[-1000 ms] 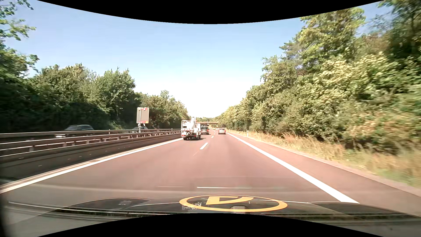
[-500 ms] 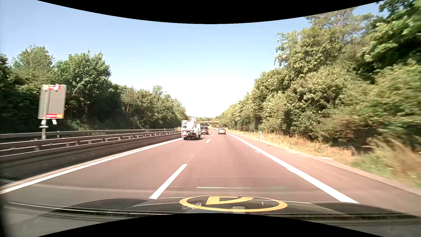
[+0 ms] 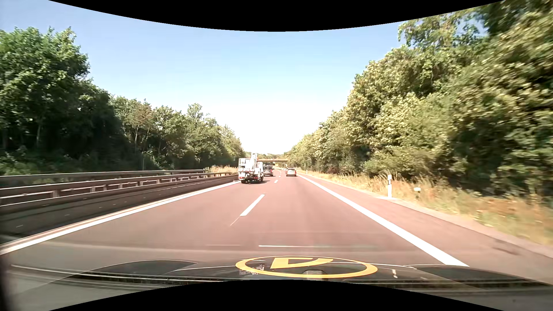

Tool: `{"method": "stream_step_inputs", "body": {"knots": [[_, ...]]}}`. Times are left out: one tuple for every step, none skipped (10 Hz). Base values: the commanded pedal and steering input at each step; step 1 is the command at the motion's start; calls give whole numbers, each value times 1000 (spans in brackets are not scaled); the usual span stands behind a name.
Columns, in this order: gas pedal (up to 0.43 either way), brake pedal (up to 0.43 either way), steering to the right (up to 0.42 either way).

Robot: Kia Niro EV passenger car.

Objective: Follow the waypoints while adhering to traffic rules and regulations

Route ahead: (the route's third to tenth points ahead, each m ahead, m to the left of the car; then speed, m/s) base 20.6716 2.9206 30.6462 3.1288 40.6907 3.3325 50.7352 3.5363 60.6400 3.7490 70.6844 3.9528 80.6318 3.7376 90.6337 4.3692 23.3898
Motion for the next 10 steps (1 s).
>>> {"method": "stream_step_inputs", "body": {"knots": [[177,0,-2],[177,0,-2],[197,0,-2],[197,0,-2],[197,0,-2],[197,0,-3],[197,0,-3],[197,0,-4],[197,0,-4],[197,0,-4]]}}
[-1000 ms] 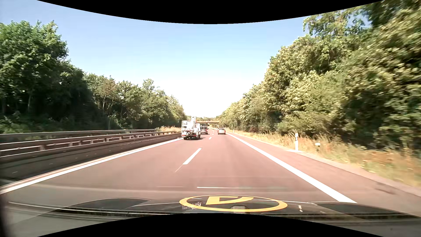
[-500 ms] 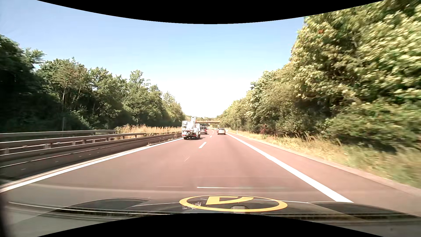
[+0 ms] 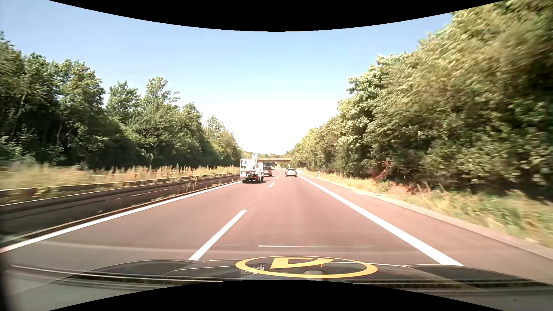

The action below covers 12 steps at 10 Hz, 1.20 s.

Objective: Follow the waypoints while adhering to traffic rules and regulations

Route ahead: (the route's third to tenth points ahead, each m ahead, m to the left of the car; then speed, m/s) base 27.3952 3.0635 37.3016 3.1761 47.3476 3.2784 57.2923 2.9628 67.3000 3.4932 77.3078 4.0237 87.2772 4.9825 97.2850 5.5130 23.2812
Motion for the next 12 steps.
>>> {"method": "stream_step_inputs", "body": {"knots": [[197,0,-4],[197,0,-4],[189,0,-4],[189,0,-5],[189,0,-4],[189,0,-5],[189,0,-5],[189,0,-3],[189,0,-3],[189,0,-3],[189,0,-3],[189,0,-3]]}}
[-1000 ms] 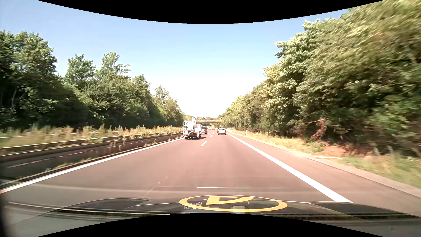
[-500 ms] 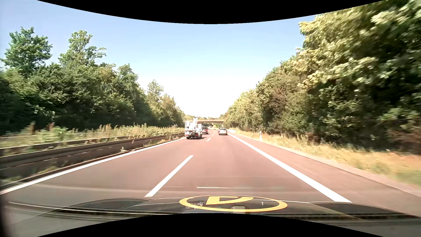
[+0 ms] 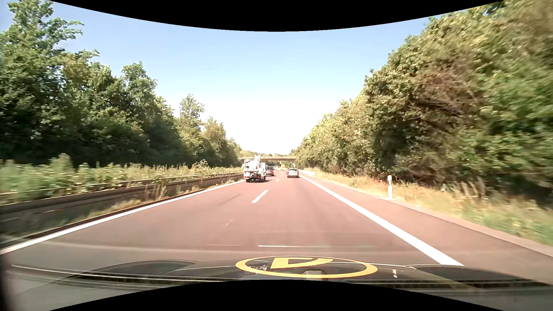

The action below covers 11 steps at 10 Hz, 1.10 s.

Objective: Follow the waypoints while adhering to traffic rules and regulations

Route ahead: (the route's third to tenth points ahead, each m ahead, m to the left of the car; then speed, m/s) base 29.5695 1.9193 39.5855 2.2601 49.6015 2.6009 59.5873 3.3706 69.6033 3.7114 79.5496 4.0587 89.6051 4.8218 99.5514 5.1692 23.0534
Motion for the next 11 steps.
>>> {"method": "stream_step_inputs", "body": {"knots": [[177,0,-3],[169,0,-3],[169,0,-2],[169,0,-3],[177,0,-2],[177,0,-3],[177,0,-3],[177,0,-3],[177,0,-2],[177,0,-3],[177,0,-3]]}}
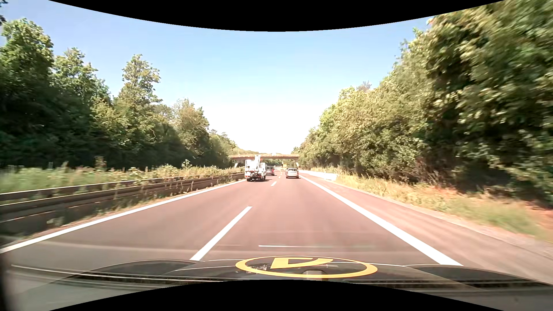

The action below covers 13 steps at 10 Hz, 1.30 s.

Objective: Follow the waypoints while adhering to traffic rules and regulations

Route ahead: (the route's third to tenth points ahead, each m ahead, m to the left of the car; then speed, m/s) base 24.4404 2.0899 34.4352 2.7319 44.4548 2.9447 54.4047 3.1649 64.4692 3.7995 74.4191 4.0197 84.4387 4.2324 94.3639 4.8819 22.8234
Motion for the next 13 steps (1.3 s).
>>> {"method": "stream_step_inputs", "body": {"knots": [[177,0,-2],[177,0,-2],[177,0,-3],[177,0,-2],[177,0,-2],[177,0,-3],[177,0,-2],[177,0,-3],[177,0,-2],[177,0,-3],[177,0,-3],[177,0,-3],[169,0,-3]]}}
